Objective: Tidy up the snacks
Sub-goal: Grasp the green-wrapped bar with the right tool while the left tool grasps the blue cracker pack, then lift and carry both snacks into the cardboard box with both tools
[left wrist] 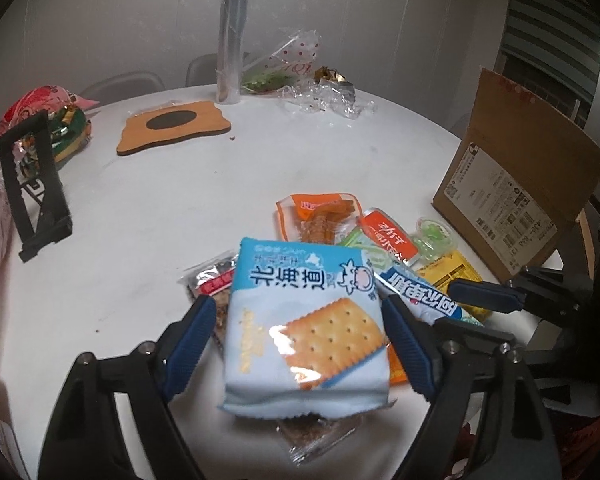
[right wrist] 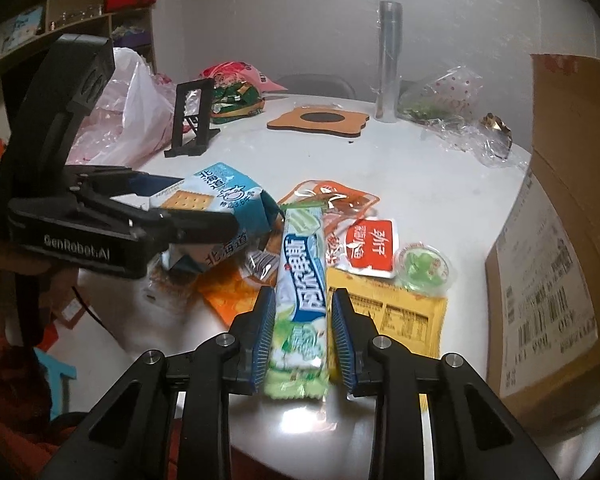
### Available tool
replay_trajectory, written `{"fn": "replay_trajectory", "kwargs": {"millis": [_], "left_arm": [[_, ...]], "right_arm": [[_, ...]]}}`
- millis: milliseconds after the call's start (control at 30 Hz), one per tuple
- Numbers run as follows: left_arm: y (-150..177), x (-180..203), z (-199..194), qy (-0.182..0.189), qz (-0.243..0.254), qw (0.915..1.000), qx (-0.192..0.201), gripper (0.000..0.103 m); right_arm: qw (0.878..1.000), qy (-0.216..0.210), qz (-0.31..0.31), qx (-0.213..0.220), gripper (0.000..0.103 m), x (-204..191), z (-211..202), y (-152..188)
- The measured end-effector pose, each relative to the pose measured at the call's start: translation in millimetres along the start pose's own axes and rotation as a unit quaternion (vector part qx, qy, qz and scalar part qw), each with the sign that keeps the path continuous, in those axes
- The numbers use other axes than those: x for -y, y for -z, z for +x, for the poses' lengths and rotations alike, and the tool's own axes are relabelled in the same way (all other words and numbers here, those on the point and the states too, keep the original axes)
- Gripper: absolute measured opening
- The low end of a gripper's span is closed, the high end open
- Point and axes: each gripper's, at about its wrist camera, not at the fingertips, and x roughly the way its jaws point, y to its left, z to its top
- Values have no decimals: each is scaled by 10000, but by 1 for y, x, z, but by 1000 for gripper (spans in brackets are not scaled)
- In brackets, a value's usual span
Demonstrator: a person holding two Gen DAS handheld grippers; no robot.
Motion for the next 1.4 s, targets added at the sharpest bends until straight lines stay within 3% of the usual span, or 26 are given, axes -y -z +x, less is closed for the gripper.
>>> {"fn": "replay_trajectory", "kwargs": {"millis": [100, 200, 333, 567, 633, 833, 1133, 1400], "left_arm": [[0, 1, 5, -56, 4, 10000, -26, 81], [0, -1, 9, 4, -22, 10000, -55, 65], [1, -3, 9, 34, -25, 10000, 5, 64], [0, -9, 3, 133, -71, 9999, 73, 64], [-1, -11, 1, 152, -80, 9998, 117, 64], [-4, -17, -8, 172, -124, 9995, 249, 64], [-21, -23, -42, 161, -144, 9971, 727, 64], [-57, -12, -94, 183, 210, 9895, 1415, 64]], "right_arm": [[9999, -110, 75, -17, 29, 2, 8, -4], [9998, -134, 110, -22, 29, 2, 15, -8], [9998, -149, 130, -42, 35, -1, 22, -12], [9999, 104, 41, -106, 34, -5, 34, -18], [9998, 157, -2, -106, 23, -6, 33, -19], [9996, 245, 11, -110, 23, -8, 31, -20], [9994, 310, -3, 121, 23, -9, 5, -27], [9975, 265, -271, 592, 23, -14, -41, -51]]}}
